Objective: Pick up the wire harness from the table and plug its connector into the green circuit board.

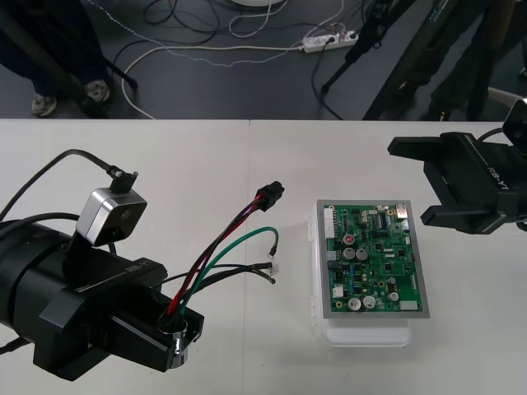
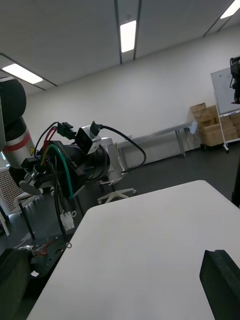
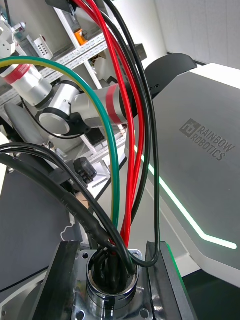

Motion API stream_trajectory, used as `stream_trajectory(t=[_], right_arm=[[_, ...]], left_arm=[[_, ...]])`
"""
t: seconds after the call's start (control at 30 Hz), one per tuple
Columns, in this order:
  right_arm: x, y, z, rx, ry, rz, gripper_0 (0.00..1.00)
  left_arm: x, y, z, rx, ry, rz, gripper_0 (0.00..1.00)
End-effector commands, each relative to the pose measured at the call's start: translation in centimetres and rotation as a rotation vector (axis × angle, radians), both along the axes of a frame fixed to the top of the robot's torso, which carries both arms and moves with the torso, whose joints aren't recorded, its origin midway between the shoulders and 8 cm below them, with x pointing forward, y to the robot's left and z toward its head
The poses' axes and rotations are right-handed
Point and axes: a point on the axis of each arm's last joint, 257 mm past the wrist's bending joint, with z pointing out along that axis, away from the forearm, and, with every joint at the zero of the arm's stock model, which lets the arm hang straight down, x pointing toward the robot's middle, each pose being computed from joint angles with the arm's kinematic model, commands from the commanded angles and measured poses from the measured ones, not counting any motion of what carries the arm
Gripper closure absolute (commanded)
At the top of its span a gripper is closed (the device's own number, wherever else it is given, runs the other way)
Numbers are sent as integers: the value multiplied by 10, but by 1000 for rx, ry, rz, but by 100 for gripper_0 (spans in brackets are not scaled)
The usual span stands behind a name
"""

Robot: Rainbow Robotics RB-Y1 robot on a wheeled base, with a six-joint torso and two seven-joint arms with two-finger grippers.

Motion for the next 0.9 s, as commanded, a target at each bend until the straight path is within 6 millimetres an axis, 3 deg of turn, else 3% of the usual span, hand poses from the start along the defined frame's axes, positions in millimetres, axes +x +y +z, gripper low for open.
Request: stream_trajectory(t=[0.03,0.4,0.9], right_arm=[[-7,19,12,8,-4,80,0],[-17,50,16,39,-4,164,0],[-29,74,25,62,-23,243,0]], left_arm=[[-17,-4,11,-6,-15,-76,100],[-20,-5,11,-7,-10,-85,100],[-19,-7,13,-16,-14,-86,100]])
